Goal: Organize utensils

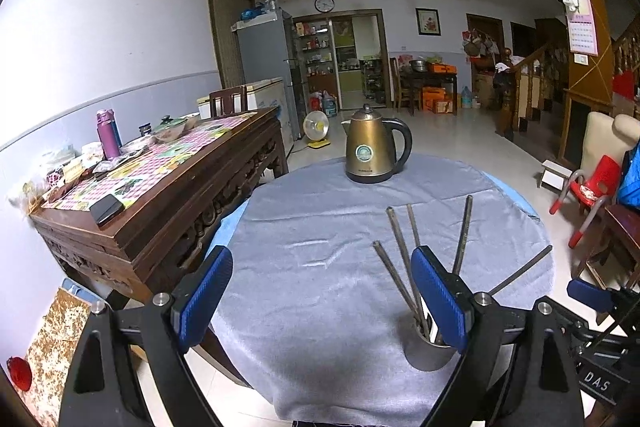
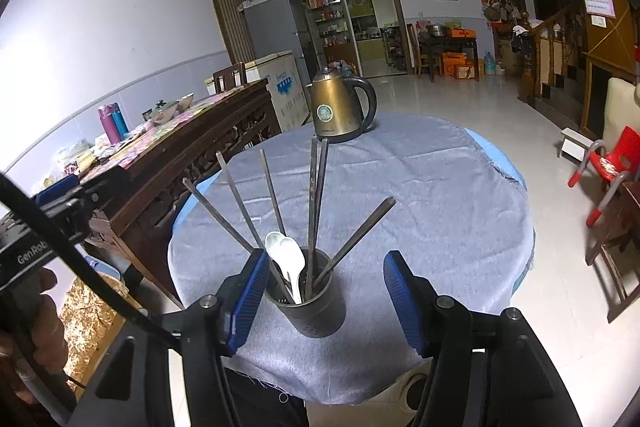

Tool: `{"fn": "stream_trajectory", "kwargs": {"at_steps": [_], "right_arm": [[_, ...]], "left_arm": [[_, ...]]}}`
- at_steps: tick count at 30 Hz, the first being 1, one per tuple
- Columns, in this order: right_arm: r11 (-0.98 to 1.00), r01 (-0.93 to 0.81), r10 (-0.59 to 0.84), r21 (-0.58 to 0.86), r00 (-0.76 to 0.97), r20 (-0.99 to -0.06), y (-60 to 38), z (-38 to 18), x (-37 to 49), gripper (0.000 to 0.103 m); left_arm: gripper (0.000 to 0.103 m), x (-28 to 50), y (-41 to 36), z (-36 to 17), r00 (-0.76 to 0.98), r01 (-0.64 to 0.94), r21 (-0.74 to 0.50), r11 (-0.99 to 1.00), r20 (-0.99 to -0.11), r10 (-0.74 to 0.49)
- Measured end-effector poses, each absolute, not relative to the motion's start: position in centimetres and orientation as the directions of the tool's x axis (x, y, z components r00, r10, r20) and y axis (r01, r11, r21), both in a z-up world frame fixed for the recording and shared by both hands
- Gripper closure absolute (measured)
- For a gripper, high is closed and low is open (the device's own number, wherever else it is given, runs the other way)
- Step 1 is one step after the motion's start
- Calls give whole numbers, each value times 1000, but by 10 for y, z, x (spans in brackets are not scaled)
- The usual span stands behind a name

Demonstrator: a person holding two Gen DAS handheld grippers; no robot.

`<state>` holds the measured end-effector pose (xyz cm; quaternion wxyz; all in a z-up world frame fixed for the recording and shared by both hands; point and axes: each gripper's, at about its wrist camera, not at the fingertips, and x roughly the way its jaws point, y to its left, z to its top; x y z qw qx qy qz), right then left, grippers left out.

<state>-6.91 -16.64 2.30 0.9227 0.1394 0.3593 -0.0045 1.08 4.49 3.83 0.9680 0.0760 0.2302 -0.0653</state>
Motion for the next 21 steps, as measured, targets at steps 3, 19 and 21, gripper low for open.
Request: {"fn": "stream_trajectory", "kwargs": {"at_steps": [3, 19, 21], "right_arm": [[964, 108, 87, 242, 732, -675, -159, 21, -67, 38], [975, 78, 87, 207, 727, -681, -139, 21, -66, 37], [977, 73, 86, 201, 729, -679, -137, 21, -67, 37]], "left_arm": [[12, 11, 50, 38, 883, 158, 105, 982, -460, -93], [12, 4, 56, 36, 885, 177, 102, 979, -452, -113], [12, 4, 56, 36, 884, 183, 101, 978, -452, -119]]}}
